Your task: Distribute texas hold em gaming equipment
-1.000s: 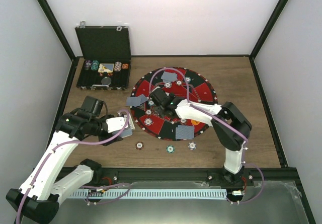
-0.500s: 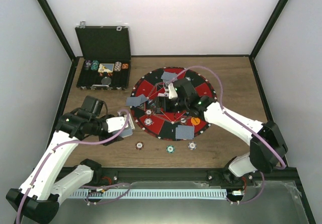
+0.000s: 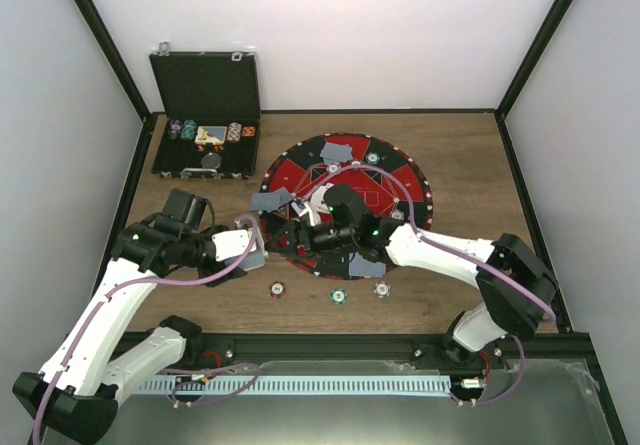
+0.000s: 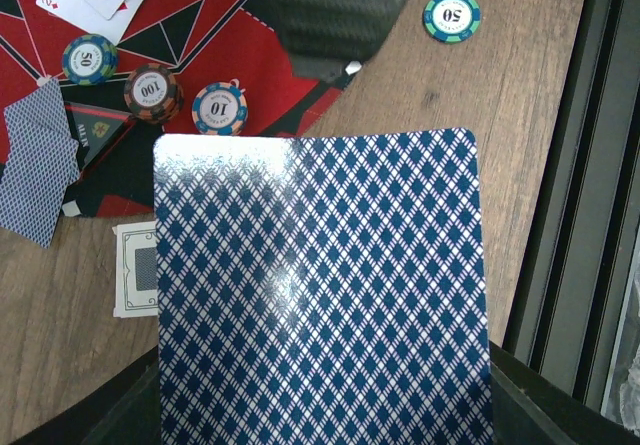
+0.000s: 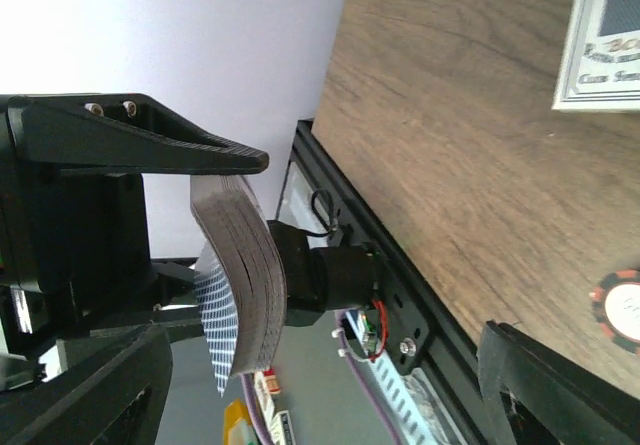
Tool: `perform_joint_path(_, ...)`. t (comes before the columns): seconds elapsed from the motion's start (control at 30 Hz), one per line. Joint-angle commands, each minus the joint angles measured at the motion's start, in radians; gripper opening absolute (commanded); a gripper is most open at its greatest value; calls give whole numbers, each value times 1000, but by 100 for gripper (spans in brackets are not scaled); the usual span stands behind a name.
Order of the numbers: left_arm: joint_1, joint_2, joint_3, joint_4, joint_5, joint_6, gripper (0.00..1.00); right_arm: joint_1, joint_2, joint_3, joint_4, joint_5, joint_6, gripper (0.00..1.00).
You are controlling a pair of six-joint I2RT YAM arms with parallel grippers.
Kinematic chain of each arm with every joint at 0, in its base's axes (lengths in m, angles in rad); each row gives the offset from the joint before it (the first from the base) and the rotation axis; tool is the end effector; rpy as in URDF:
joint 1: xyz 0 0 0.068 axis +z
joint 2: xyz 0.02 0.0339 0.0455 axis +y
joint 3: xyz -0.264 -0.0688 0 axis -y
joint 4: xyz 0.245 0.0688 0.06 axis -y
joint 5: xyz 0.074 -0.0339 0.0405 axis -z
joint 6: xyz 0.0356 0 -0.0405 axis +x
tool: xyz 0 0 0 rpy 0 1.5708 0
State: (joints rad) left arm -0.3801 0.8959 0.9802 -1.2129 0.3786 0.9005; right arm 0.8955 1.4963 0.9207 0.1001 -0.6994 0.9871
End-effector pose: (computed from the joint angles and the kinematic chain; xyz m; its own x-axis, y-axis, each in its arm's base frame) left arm 0.1251 -0.0641 0.3033 -0.1361 0.8385 -0.5276 0.9631 0.2368 0.1278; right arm 0.1875 0.2708 0.2474 -0.9546 -0.1705 -0.2441 -0.2876 0.3156 0.9043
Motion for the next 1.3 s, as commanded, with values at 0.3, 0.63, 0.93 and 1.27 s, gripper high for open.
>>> perform_joint_path(0.3, 2, -1, -6, 23, 21, 7, 11, 59, 151, 69, 234, -105, 124, 80)
perform_joint_path(0.63, 3, -2, -2, 17, 17, 5, 11, 104, 294, 150, 345, -158, 184, 77)
perform_joint_path(0.93, 1, -3, 7, 10, 17, 3, 11, 74, 297, 112, 324, -130, 171, 70)
perform_joint_path(1.27, 2, 0, 10, 6, 28, 1, 11, 2, 194, 3, 248, -96, 123, 64)
